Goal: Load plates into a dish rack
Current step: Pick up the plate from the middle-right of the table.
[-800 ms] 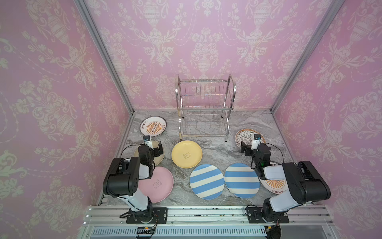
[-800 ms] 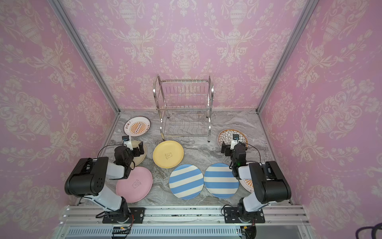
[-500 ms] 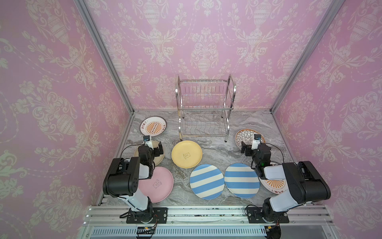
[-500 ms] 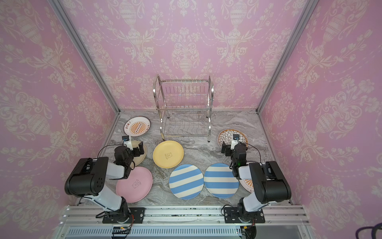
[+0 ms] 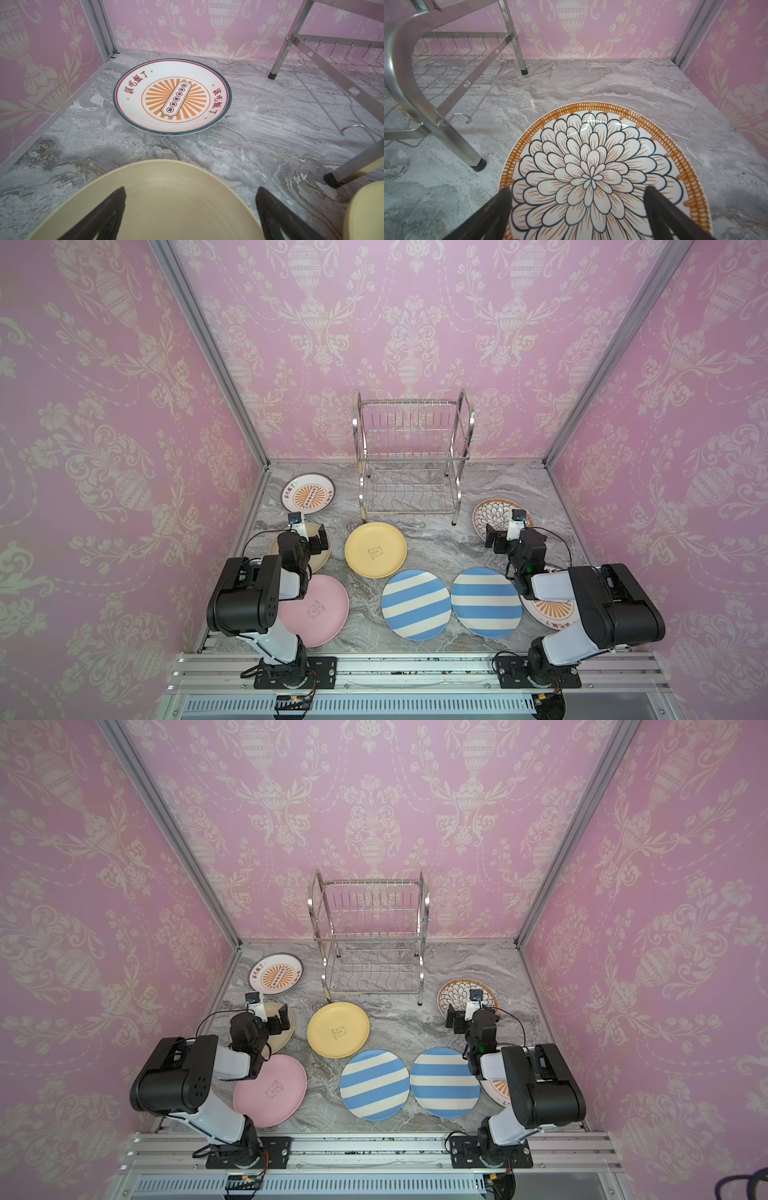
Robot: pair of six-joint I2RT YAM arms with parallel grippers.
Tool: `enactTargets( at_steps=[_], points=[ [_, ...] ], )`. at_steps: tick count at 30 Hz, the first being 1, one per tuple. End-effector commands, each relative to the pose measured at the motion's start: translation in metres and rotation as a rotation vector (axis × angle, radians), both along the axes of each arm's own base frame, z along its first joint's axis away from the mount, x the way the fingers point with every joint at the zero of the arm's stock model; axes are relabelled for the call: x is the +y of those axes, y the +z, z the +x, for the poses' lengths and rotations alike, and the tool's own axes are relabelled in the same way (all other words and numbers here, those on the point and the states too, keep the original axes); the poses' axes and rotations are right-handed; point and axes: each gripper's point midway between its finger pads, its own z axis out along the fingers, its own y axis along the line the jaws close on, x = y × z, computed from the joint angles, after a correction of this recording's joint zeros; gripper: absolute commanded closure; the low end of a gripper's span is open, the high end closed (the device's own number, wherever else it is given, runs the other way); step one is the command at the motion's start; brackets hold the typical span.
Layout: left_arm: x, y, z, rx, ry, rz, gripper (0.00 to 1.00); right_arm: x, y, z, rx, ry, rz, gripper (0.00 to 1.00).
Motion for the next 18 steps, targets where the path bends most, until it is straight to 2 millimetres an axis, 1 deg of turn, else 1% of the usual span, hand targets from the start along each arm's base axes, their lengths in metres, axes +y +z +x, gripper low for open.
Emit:
enactTargets(
  at_steps=[1, 5, 8, 10, 13, 16, 17, 18],
  points=[
    [-0.004, 0.001, 0.004, 0.003, -0.032, 0.013, 0.01, 0.001, 0.005, 0.006, -0.014, 0.007, 0.02, 0.0],
    [-0.004, 0.001, 0.004, 0.003, -0.031, 0.015, 0.01, -0.002, 0.008, 0.005, -0.019, -0.012, 0.022, 0.0],
    [-0.004, 0.001, 0.003, 0.002, -0.031, 0.014, 0.01, -0.007, 0.019, 0.002, -0.026, -0.045, 0.02, 0.0],
    [-0.001, 0.002, 0.003, 0.0, -0.01, 0.014, 0.01, -0.006, 0.029, 0.0, -0.013, -0.037, 0.018, 0.01],
    [0.004, 0.012, 0.002, 0.0, 0.019, 0.017, 0.01, -0.01, 0.053, 0.0, 0.013, -0.064, 0.035, 0.01],
    [0.004, 0.023, 0.004, 0.032, 0.014, 0.017, 0.01, -0.01, 0.081, -0.002, 0.09, -0.09, 0.086, 0.02],
    [0.005, 0.028, 0.005, 0.051, 0.025, 0.013, 0.01, -0.011, 0.082, -0.007, 0.143, -0.104, 0.104, 0.03],
    [0.008, 0.033, 0.004, 0.081, 0.047, -0.004, 0.01, -0.012, 0.091, -0.009, 0.164, -0.117, 0.12, 0.04]
  ],
)
